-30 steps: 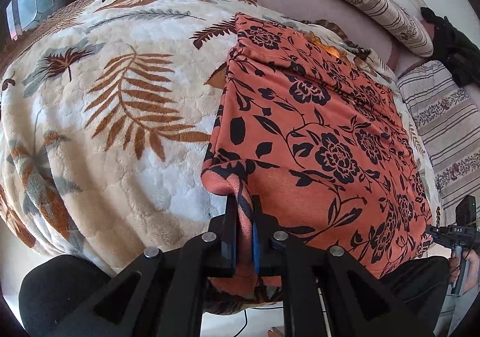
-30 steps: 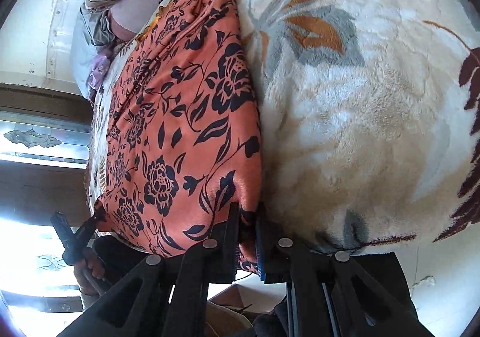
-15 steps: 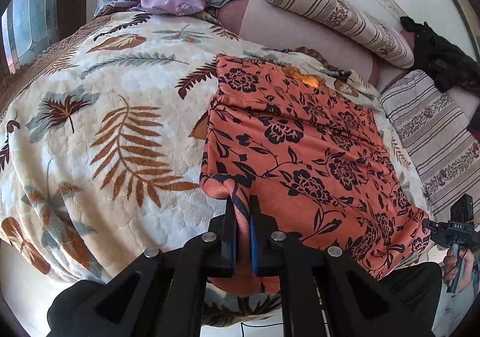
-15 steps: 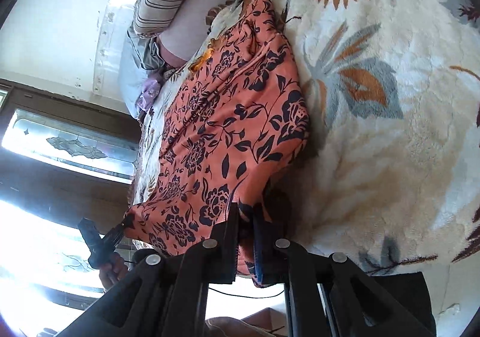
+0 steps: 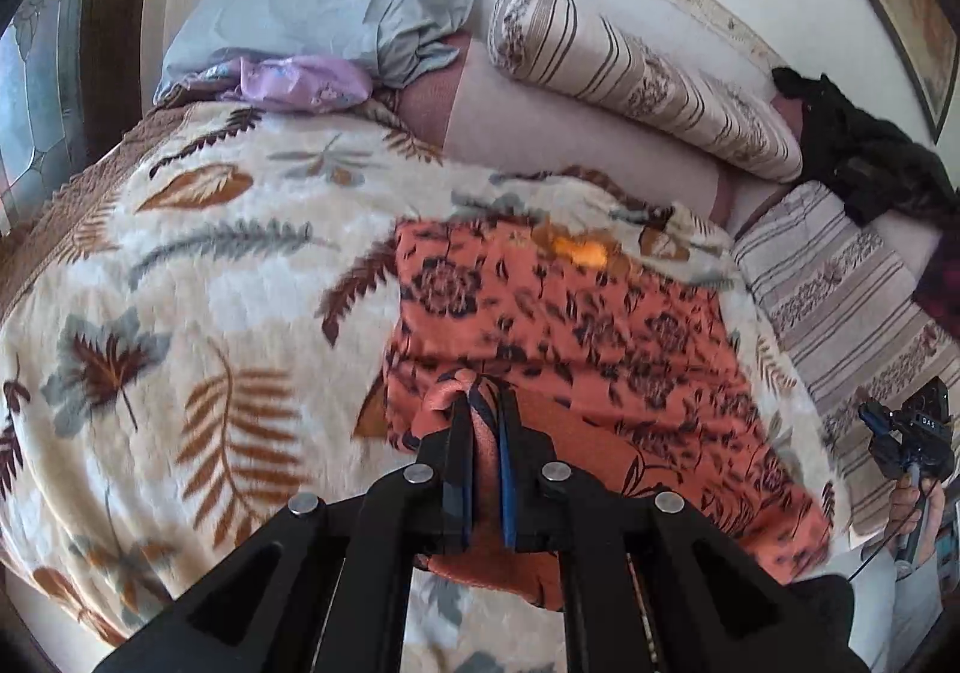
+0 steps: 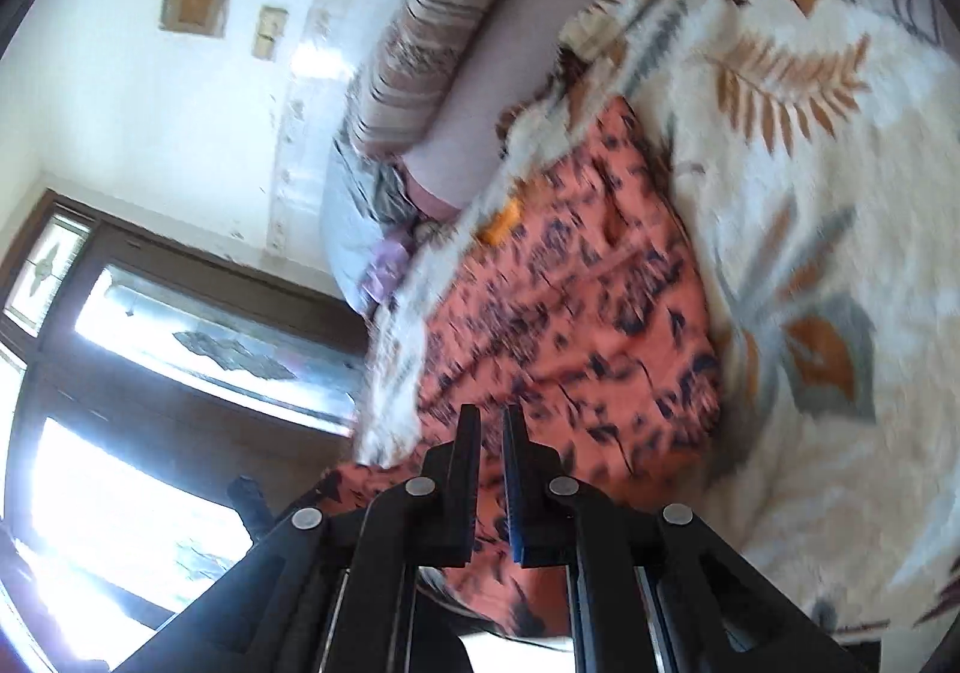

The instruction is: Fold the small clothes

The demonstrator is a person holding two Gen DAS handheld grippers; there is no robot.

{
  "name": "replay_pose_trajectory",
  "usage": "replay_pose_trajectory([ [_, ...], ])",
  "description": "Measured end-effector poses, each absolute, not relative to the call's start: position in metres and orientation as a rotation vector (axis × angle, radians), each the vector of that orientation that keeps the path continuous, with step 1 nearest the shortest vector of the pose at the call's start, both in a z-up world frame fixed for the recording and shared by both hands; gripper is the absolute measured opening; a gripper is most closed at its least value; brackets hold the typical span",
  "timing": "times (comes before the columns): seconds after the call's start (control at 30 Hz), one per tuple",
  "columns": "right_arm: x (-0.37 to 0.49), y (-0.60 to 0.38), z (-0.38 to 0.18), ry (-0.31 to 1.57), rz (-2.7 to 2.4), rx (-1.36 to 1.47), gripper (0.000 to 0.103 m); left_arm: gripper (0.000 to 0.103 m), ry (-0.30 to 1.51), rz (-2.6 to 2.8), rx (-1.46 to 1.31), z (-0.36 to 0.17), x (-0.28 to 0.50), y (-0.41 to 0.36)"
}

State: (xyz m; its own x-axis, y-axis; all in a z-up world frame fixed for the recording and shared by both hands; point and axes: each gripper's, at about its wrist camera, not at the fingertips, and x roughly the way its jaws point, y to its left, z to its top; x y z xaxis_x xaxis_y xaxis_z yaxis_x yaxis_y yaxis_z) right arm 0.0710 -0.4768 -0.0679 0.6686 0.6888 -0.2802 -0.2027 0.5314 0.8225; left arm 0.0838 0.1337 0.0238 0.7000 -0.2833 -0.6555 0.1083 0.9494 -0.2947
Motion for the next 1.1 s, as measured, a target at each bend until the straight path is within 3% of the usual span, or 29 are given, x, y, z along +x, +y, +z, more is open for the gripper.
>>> replay_pose_trajectory([
  [0.13, 0.125, -0.489, -0.03, 0.604, 0.454, 0.81, 0.01, 0.007, 0.74, -0.174, -0.219, 0.036, 0.143, 0.133],
  [0.23, 0.137, -0.495, -0.059, 0.668, 0.379, 0.878, 0.016, 0.007, 0.764, -0.181, -0.22, 0.012, 0.147, 0.125],
  [0.27, 0.131, -0.495, -0.072, 0.702, 0.373, 0.881, 0.021, 0.007, 0.764, -0.172, -0.196, 0.004, 0.141, 0.12],
  [0.3, 0.122, -0.49, -0.089, 0.751, 0.363, 0.876, 0.04, 0.007, 0.767, -0.161, -0.166, -0.003, 0.136, 0.117],
  [0.33, 0.111, -0.479, -0.106, 0.784, 0.354, 0.875, 0.071, 0.007, 0.772, -0.157, -0.145, -0.009, 0.132, 0.115],
  [0.37, 0.095, -0.474, -0.124, 0.813, 0.333, 0.886, 0.08, 0.007, 0.777, -0.16, -0.139, -0.013, 0.128, 0.115],
  [0.5, 0.038, -0.443, -0.173, 0.988, 0.345, 0.867, 0.082, 0.007, 0.779, -0.177, -0.153, -0.013, 0.118, 0.119],
  [0.7, 0.002, -0.38, -0.213, 1.144, 0.336, 0.774, 0.077, 0.007, 0.759, -0.193, -0.172, -0.005, 0.107, 0.114],
  [0.77, 0.007, -0.371, -0.214, 1.119, 0.311, 0.718, 0.056, 0.007, 0.763, -0.194, -0.177, -0.006, 0.103, 0.114],
  [0.8, 0.012, -0.369, -0.215, 1.128, 0.28, 0.691, 0.027, 0.007, 0.763, -0.19, -0.177, -0.005, 0.101, 0.115],
  [0.83, 0.015, -0.369, -0.218, 1.142, 0.268, 0.701, 0.01, 0.007, 0.764, -0.186, -0.177, -0.005, 0.099, 0.116],
  [1.1, 0.005, -0.385, -0.14, 0.9, 0.382, 0.745, 0.007, 0.007, 0.69, -0.183, -0.148, 0.013, 0.065, 0.128],
])
